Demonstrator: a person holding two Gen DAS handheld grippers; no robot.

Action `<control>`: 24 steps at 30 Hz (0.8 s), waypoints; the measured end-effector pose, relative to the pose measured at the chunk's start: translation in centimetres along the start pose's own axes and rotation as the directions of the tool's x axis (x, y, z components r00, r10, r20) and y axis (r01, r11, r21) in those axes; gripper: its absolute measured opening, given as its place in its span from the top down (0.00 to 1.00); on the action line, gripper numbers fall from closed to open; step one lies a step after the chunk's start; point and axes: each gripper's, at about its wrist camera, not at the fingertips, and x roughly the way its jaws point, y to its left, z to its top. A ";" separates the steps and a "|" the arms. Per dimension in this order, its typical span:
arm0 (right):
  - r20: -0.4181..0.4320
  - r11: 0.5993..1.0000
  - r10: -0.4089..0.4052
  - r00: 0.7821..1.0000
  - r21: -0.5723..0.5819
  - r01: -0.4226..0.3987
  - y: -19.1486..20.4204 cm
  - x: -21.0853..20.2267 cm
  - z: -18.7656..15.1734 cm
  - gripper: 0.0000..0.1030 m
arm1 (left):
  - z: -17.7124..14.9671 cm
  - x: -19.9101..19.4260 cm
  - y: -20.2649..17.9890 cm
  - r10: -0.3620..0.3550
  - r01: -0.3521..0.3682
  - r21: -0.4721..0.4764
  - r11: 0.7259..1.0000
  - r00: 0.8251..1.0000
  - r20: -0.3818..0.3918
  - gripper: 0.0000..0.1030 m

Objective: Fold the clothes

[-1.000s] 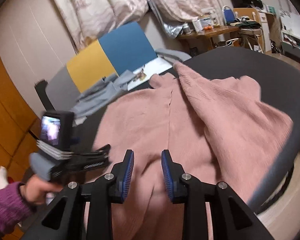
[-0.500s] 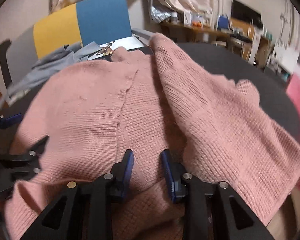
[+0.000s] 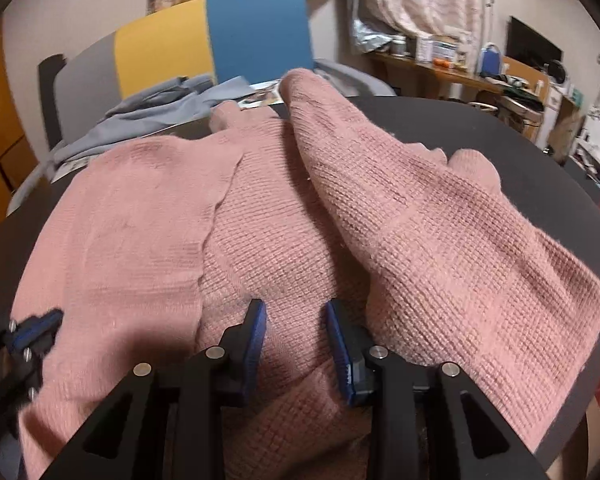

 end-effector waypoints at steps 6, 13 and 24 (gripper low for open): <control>-0.030 0.996 0.071 0.997 -0.053 -0.073 4.1 0.3 0.4 0.67 | -3.5 -2.8 2.2 -0.067 0.060 -0.117 0.991 0.996 -0.060 1.00; -0.063 0.970 0.192 0.979 -0.139 -0.199 11.0 0.6 0.8 0.67 | -8.5 -5.5 4.3 -0.087 0.048 -0.233 0.971 0.983 -0.160 1.00; -0.113 0.889 0.308 0.945 -0.320 -0.328 23.0 0.1 0.0 0.67 | -16.3 -11.3 6.8 -0.117 0.035 -0.415 0.909 0.978 -0.175 1.00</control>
